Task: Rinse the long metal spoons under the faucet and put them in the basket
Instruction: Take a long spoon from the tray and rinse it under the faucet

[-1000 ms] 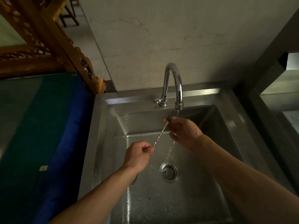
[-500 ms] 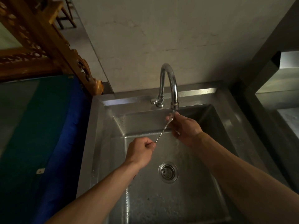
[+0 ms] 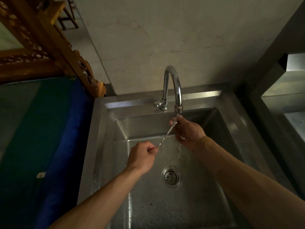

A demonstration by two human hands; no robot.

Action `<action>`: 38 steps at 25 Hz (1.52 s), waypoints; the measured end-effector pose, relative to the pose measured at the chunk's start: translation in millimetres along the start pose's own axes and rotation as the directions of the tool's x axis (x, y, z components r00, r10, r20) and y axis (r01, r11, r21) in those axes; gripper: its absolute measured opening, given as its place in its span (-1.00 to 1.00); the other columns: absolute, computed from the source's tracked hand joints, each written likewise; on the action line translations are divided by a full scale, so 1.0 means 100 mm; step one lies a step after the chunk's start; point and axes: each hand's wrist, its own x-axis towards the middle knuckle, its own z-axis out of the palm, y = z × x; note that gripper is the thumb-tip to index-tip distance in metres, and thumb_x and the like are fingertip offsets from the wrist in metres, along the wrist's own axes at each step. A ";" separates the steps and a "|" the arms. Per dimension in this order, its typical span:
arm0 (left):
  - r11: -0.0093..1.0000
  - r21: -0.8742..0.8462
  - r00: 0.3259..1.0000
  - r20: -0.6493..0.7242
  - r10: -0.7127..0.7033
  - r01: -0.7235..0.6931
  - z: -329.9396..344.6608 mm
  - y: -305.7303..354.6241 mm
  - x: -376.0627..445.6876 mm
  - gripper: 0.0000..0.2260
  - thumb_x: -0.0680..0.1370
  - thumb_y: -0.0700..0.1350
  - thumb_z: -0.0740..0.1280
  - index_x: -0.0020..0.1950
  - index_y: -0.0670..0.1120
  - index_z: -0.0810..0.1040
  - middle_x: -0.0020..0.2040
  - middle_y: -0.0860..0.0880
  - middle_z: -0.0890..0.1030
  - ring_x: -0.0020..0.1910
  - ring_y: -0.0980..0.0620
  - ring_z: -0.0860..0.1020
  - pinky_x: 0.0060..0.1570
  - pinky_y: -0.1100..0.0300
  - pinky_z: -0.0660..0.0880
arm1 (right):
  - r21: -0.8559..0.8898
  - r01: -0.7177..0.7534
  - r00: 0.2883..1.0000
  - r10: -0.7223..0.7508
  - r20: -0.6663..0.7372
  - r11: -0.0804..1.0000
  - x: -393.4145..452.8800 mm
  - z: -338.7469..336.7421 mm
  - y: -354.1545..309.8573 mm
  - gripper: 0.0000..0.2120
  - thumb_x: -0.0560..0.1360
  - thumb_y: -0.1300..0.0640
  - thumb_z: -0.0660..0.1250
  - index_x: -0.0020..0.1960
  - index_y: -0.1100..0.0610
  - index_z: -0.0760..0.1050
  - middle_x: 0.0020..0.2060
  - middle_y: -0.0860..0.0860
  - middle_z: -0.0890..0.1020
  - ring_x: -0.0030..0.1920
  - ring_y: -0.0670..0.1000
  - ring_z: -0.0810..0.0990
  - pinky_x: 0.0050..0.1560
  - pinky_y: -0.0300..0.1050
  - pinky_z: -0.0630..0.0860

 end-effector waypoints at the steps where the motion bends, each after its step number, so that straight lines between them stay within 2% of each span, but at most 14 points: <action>1: 1.000 0.004 1.000 0.001 -0.005 0.005 0.00 0.00 0.00 -0.81 0.47 -0.09 0.40 -0.35 0.04 0.56 -0.35 0.14 0.58 -0.34 0.18 0.50 -0.26 0.30 0.38 | -0.010 0.003 1.000 -0.003 0.009 1.000 0.00 0.00 0.00 -0.82 0.49 0.01 0.39 0.02 0.06 0.65 -0.09 -0.02 0.73 -0.04 -0.04 0.66 -0.09 -0.08 0.43; 4: 1.000 0.008 1.000 0.005 -0.018 0.018 -0.01 0.00 0.00 -0.82 0.47 -0.08 0.40 -0.33 0.05 0.56 -0.34 0.14 0.59 -0.33 0.17 0.50 -0.24 0.31 0.39 | -0.013 0.006 1.000 -0.006 0.024 1.000 -0.01 0.01 0.01 -0.89 0.45 0.08 0.43 -0.04 0.06 0.64 -0.12 -0.01 0.71 -0.07 -0.04 0.63 -0.11 -0.08 0.41; 7: 0.999 -0.011 0.999 0.007 -0.039 0.039 0.00 0.00 0.00 -0.82 0.47 -0.10 0.40 -0.34 0.04 0.57 -0.32 0.10 0.61 -0.31 0.14 0.52 -0.22 0.30 0.41 | 0.018 -0.008 1.000 0.007 0.016 1.000 -0.01 0.02 0.00 -0.82 0.50 0.04 0.37 0.05 0.08 0.62 -0.06 0.00 0.72 -0.02 -0.04 0.64 -0.10 -0.07 0.39; 10: 0.998 -0.011 0.998 -0.007 -0.055 0.055 -0.01 -0.01 0.01 -0.82 0.46 -0.09 0.41 -0.35 0.04 0.57 -0.32 0.09 0.63 -0.30 0.13 0.54 -0.19 0.26 0.45 | -0.016 0.004 0.998 -0.003 0.065 1.000 -0.02 0.03 0.00 -0.84 0.46 0.16 0.41 0.03 0.08 0.65 -0.05 -0.01 0.70 -0.04 -0.06 0.61 -0.11 -0.08 0.40; 15: 0.998 -0.043 0.999 0.007 -0.053 0.053 -0.04 0.00 0.04 -0.87 0.44 -0.09 0.44 -0.32 0.02 0.60 -0.28 0.05 0.66 -0.27 0.10 0.56 -0.14 0.21 0.49 | -0.004 -0.009 0.998 0.010 0.067 1.000 -0.03 0.01 0.01 -0.92 0.49 0.08 0.38 -0.04 0.03 0.63 0.00 0.02 0.67 -0.01 -0.03 0.58 -0.12 -0.06 0.39; 18: 0.996 -0.063 0.998 0.003 -0.061 0.061 -0.06 0.00 0.04 -0.85 0.42 -0.09 0.47 -0.34 0.03 0.59 -0.32 0.08 0.63 -0.27 0.10 0.57 -0.14 0.22 0.48 | -0.020 -0.008 0.997 0.010 0.076 1.000 -0.04 0.01 0.00 -0.92 0.51 0.10 0.36 -0.10 0.02 0.63 -0.08 0.00 0.68 -0.03 -0.04 0.58 -0.09 -0.06 0.40; 21: 0.998 -0.043 0.998 -0.022 -0.055 0.054 -0.08 0.01 0.05 -0.81 0.39 -0.06 0.50 -0.39 0.05 0.57 -0.35 0.12 0.62 -0.30 0.11 0.58 -0.18 0.25 0.47 | -0.061 0.010 0.998 -0.006 0.063 0.998 -0.08 0.03 -0.01 -0.97 0.46 0.10 0.43 -0.15 0.05 0.60 -0.23 -0.01 0.65 -0.14 -0.04 0.59 -0.07 -0.07 0.45; 25: 0.999 0.011 0.997 -0.066 -0.031 0.032 -0.11 0.03 0.05 -0.79 0.34 -0.03 0.53 -0.42 0.06 0.54 -0.38 0.15 0.61 -0.29 0.10 0.61 -0.20 0.23 0.50 | -0.082 0.048 0.998 -0.044 0.046 0.996 -0.10 0.02 0.01 -0.92 0.46 0.14 0.43 -0.05 0.09 0.62 -0.20 0.00 0.68 -0.12 -0.04 0.63 -0.05 -0.05 0.47; 29: 0.999 0.027 0.994 -0.103 -0.039 0.042 -0.13 0.02 0.02 -0.76 0.29 -0.01 0.56 -0.44 0.06 0.52 -0.43 0.18 0.58 -0.34 0.13 0.59 -0.26 0.23 0.48 | -0.013 0.038 0.985 -0.036 0.167 0.999 -0.08 0.02 -0.02 -0.83 0.52 0.23 0.34 0.06 0.07 0.62 -0.09 -0.02 0.71 -0.09 -0.05 0.63 -0.08 -0.08 0.41; 31: 0.998 0.043 0.993 -0.108 -0.043 0.048 -0.13 0.03 0.01 -0.77 0.29 0.02 0.56 -0.43 0.06 0.52 -0.43 0.18 0.58 -0.35 0.16 0.59 -0.28 0.25 0.47 | 0.000 0.048 0.976 -0.047 0.211 0.999 -0.06 0.03 -0.02 -0.76 0.50 0.29 0.33 0.12 0.07 0.60 -0.04 -0.02 0.71 -0.03 -0.04 0.64 -0.03 -0.06 0.41; 34: 0.997 0.057 0.993 -0.108 -0.053 0.059 -0.15 0.05 0.01 -0.76 0.29 0.04 0.55 -0.44 0.06 0.52 -0.44 0.19 0.57 -0.35 0.18 0.58 -0.30 0.27 0.46 | 0.021 0.058 0.970 -0.061 0.234 0.998 -0.05 0.05 -0.01 -0.68 0.48 0.35 0.33 0.14 0.05 0.58 -0.01 -0.02 0.71 0.01 -0.04 0.64 0.00 -0.05 0.40; 36: 0.996 0.066 0.994 -0.098 -0.056 0.063 -0.16 0.06 0.01 -0.76 0.29 0.04 0.55 -0.45 0.06 0.52 -0.44 0.19 0.57 -0.36 0.18 0.57 -0.30 0.28 0.46 | 0.015 0.052 0.977 -0.054 0.206 0.999 -0.04 0.06 0.00 -0.74 0.51 0.31 0.32 0.12 0.04 0.58 -0.03 -0.01 0.71 -0.01 -0.04 0.64 -0.04 -0.07 0.39; 38: 0.996 0.074 0.995 -0.088 -0.052 0.059 -0.16 0.07 0.01 -0.77 0.29 0.05 0.55 -0.44 0.05 0.53 -0.43 0.17 0.59 -0.36 0.18 0.58 -0.30 0.28 0.46 | -0.009 0.055 0.984 -0.052 0.171 0.998 -0.04 0.07 0.00 -0.84 0.56 0.17 0.30 0.10 0.05 0.58 -0.06 0.01 0.70 -0.07 -0.04 0.64 -0.11 -0.08 0.37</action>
